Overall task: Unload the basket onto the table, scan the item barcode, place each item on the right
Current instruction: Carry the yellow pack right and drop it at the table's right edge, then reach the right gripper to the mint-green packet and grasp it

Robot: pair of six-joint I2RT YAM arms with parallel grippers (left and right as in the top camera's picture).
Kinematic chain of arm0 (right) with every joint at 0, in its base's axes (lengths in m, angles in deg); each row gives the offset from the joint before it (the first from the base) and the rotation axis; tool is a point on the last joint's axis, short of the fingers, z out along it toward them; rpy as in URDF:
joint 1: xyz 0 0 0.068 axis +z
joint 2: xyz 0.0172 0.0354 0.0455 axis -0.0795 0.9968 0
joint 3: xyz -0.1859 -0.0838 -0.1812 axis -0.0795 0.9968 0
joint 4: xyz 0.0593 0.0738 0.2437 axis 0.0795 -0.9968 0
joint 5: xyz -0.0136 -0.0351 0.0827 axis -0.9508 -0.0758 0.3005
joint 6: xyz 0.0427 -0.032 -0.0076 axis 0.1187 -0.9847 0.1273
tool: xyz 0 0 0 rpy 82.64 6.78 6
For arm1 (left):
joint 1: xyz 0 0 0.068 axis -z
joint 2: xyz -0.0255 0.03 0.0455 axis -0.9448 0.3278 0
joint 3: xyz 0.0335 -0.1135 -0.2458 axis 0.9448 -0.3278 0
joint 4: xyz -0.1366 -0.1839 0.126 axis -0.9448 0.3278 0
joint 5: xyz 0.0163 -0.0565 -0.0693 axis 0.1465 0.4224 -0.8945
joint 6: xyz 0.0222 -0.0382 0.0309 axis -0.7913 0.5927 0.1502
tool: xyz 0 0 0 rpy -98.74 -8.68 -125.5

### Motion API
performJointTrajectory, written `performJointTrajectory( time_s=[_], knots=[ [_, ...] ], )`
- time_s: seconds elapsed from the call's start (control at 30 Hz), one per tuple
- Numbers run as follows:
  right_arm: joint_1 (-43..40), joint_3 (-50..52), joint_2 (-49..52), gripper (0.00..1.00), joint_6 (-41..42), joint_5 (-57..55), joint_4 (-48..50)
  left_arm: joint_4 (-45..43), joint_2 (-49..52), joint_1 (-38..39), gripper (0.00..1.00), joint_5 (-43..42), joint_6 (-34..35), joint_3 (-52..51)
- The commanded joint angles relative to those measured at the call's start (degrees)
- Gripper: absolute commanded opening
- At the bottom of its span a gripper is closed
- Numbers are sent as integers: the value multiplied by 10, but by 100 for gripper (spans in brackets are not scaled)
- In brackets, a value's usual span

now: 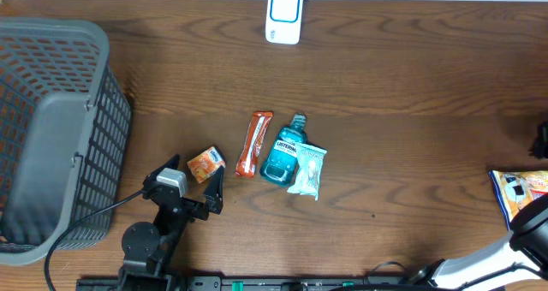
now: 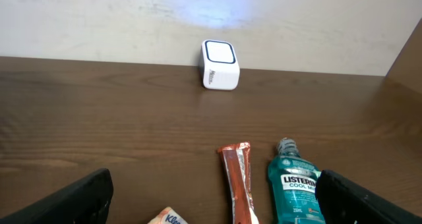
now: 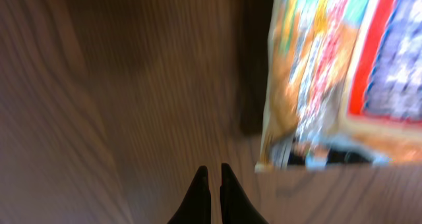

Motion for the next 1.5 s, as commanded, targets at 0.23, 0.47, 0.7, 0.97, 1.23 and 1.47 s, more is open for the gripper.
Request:
performJointTrajectory(
  time_s=[0.23, 0.47, 0.7, 0.97, 1.23, 1.47],
  knots=[
    [172, -9, -1, 1, -155, 167, -52, 19, -1, -2, 98, -6, -3, -10],
    [393, -9, -1, 5, -144, 118, -64, 19, -1, -2, 98, -6, -3, -10],
    [589, -9, -1, 42, -91, 22, -49, 19, -1, -2, 98, -6, -3, -10],
    [774, -9, -1, 71, -16, -136, -33, 19, -1, -2, 98, -5, -3, -10],
    [892, -7, 11, 69, 47, -300, -32, 19, -1, -2, 98, -5, -3, -10],
    [920, -7, 57, 64, 50, -291, -42, 19, -1, -2, 98, -6, -3, -10]
  ],
)
